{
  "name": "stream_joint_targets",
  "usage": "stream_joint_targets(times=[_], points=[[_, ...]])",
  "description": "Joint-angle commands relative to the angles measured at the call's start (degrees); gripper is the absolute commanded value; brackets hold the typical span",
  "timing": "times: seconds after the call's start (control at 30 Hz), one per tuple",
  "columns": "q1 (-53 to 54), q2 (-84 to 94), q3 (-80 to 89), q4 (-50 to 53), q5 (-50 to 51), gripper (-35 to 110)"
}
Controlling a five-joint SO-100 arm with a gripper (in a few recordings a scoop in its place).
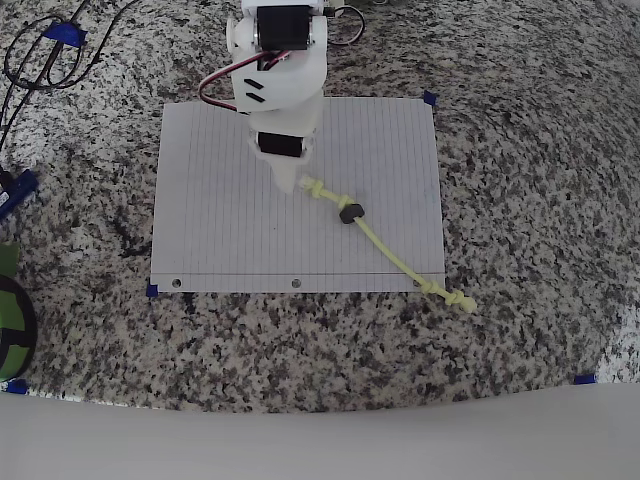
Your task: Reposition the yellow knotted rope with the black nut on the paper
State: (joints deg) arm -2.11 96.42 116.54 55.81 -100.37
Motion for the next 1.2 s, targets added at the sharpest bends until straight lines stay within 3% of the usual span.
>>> stream_joint_targets(times=[0.0, 1.17], points=[[-1.1, -1.6, -3.3, -0.4, 0.2, 36], [-5.7, -11.3, -6.6, -3.3, 0.2, 36]])
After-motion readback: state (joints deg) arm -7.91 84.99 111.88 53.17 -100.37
